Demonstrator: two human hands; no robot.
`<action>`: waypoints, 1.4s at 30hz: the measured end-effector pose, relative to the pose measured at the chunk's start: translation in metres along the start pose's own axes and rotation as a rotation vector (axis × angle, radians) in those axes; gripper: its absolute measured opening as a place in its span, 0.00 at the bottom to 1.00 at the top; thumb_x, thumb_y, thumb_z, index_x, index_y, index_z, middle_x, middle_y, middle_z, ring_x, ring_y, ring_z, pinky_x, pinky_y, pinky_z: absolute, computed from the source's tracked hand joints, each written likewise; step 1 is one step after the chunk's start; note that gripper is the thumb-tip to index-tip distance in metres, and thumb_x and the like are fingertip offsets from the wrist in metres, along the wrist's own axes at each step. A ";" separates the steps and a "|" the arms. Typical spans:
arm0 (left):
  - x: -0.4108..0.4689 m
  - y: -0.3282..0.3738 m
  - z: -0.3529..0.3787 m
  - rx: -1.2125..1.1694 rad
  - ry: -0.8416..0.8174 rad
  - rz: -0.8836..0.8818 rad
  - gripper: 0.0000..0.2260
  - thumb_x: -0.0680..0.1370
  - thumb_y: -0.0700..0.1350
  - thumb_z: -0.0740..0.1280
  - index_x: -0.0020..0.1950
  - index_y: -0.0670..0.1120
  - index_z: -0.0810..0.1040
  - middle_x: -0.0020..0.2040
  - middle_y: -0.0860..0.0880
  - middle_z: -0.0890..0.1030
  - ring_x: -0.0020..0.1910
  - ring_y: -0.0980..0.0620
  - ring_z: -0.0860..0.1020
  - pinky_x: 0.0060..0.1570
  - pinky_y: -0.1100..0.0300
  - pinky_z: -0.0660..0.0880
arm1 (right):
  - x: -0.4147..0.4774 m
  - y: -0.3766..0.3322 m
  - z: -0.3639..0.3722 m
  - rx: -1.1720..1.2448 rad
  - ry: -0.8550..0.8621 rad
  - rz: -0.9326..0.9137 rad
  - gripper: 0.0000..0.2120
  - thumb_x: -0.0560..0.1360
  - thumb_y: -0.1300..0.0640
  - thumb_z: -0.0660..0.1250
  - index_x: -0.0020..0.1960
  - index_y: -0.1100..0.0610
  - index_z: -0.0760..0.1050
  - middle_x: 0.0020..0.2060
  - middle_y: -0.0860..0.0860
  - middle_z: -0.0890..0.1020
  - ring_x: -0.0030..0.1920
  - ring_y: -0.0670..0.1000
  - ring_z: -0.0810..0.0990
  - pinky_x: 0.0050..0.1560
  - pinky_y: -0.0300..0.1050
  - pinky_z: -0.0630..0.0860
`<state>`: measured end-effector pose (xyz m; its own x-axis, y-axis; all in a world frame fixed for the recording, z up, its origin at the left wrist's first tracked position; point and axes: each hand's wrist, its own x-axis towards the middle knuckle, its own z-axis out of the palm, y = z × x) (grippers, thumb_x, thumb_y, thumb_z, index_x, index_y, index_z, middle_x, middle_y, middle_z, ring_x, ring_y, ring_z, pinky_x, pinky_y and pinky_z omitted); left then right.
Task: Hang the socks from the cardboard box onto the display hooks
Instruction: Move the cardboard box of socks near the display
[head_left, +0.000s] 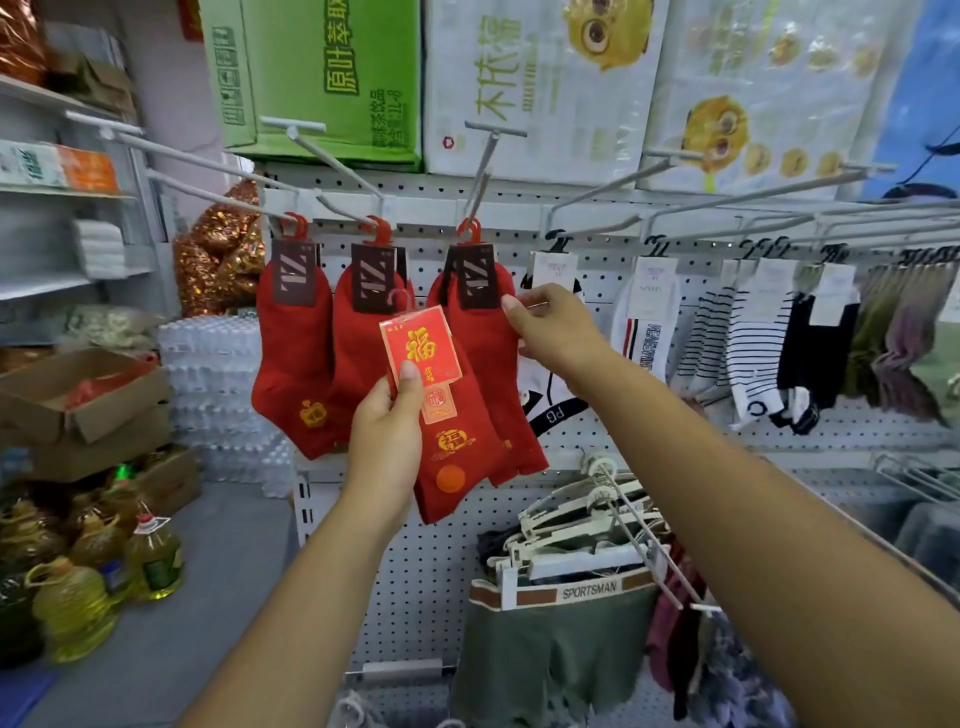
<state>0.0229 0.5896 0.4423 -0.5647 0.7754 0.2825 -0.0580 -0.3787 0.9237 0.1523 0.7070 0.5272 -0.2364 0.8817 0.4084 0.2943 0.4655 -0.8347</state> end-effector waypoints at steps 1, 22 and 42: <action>-0.001 -0.002 0.004 -0.005 -0.001 -0.005 0.14 0.84 0.58 0.59 0.53 0.54 0.82 0.46 0.52 0.88 0.47 0.51 0.86 0.49 0.51 0.82 | -0.010 0.005 -0.005 -0.010 0.013 -0.023 0.12 0.80 0.46 0.65 0.55 0.54 0.74 0.52 0.51 0.81 0.55 0.53 0.81 0.60 0.57 0.79; -0.140 -0.018 0.305 0.003 -0.328 -0.043 0.12 0.84 0.58 0.59 0.50 0.57 0.79 0.45 0.60 0.86 0.49 0.59 0.84 0.45 0.61 0.80 | -0.147 0.123 -0.309 0.226 0.203 0.109 0.11 0.81 0.49 0.66 0.50 0.57 0.80 0.46 0.59 0.86 0.45 0.54 0.85 0.49 0.54 0.81; -0.178 -0.048 0.574 0.137 -0.315 0.140 0.14 0.84 0.53 0.63 0.68 0.51 0.76 0.59 0.60 0.79 0.59 0.62 0.76 0.64 0.59 0.73 | -0.160 0.269 -0.579 0.171 0.496 0.357 0.13 0.81 0.48 0.66 0.59 0.56 0.77 0.49 0.53 0.86 0.47 0.51 0.86 0.44 0.47 0.80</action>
<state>0.5984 0.7597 0.4962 -0.2766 0.8467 0.4546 0.1244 -0.4375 0.8906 0.8056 0.7356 0.4513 0.3180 0.9304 0.1825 0.1138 0.1536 -0.9816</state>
